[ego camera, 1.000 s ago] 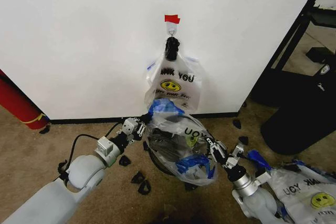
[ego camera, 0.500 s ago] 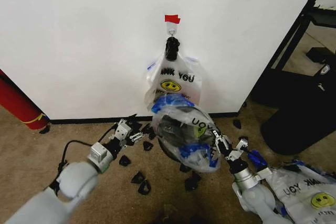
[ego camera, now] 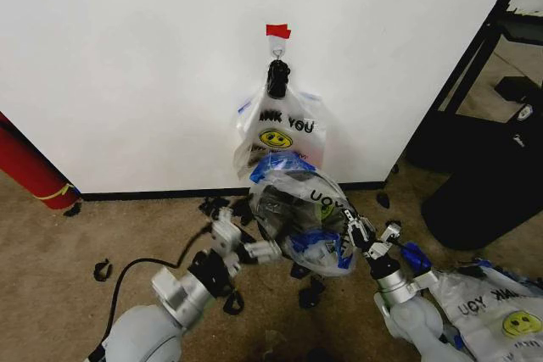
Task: Pick up the garbage bag from the wall and place it over the trash bin.
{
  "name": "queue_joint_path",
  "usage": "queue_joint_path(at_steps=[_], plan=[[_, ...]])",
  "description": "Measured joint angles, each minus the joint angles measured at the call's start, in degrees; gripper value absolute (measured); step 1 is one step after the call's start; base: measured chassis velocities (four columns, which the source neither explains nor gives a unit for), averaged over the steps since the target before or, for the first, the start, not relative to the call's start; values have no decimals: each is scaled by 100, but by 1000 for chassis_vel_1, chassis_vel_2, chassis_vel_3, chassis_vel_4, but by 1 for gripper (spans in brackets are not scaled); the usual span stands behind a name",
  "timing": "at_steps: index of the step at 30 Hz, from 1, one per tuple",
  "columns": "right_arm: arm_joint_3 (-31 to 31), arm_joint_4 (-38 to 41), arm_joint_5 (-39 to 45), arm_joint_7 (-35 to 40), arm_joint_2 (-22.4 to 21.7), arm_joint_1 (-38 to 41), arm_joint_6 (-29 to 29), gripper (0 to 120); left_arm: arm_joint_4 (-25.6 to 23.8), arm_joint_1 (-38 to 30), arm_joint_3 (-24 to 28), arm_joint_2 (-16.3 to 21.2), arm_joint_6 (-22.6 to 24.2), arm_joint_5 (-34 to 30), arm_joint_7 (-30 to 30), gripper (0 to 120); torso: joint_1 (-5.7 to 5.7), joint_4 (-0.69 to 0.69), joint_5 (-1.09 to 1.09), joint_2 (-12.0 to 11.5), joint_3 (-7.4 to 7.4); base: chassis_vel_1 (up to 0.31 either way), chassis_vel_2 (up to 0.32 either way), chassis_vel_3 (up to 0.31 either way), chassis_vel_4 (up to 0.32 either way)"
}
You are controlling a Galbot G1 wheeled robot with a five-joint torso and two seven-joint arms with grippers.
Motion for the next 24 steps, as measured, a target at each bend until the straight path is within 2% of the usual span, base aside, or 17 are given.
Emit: queue_joint_path(at_steps=[1,3,6,8,10,13,14,16,17,19,24], plan=[[0,0,0,0,0,0,0,1,0,0,0,0,0,0,0,100,0,0,0,0,0,0,0,0,0],[-19,27,-235,-61,11,-17,85,1,151,-122,106,100,39,124,449,100,0,0,-1,0,0,0,0,0,0],[-31,27,-434,-141,37,-19,187,1,229,-245,218,158,236,141,628,100,0,0,0,0,0,0,0,0,0],[-54,26,-700,-222,60,-15,310,1,285,-356,323,173,614,57,634,98,0,0,0,0,0,0,0,0,0],[-58,24,-825,-257,66,-15,363,1,293,-378,364,177,764,-22,572,97,0,0,0,0,0,0,0,0,0],[-61,22,-1097,-381,73,-23,492,1,249,-396,452,168,1332,-269,188,91,0,1,0,0,0,0,0,0,0],[-62,22,-1105,-384,73,-24,495,1,244,-396,454,166,1352,-276,170,90,0,1,0,0,0,0,0,0,0],[-70,28,-1216,-428,77,-39,541,1,185,-399,495,122,1657,-374,-114,79,0,1,0,0,0,0,0,0,0],[-70,28,-1216,-428,77,-39,541,1,185,-399,495,122,1657,-374,-114,79,0,1,0,0,0,0,0,0,0],[-76,60,-1403,-508,98,-66,618,1,109,-404,568,22,2128,-376,-437,71,0,1,0,0,0,0,0,0,0],[-80,116,-1452,-521,108,-74,636,1,62,-391,601,-12,2501,-275,-489,66,0,0,0,0,0,0,0,0,0]])
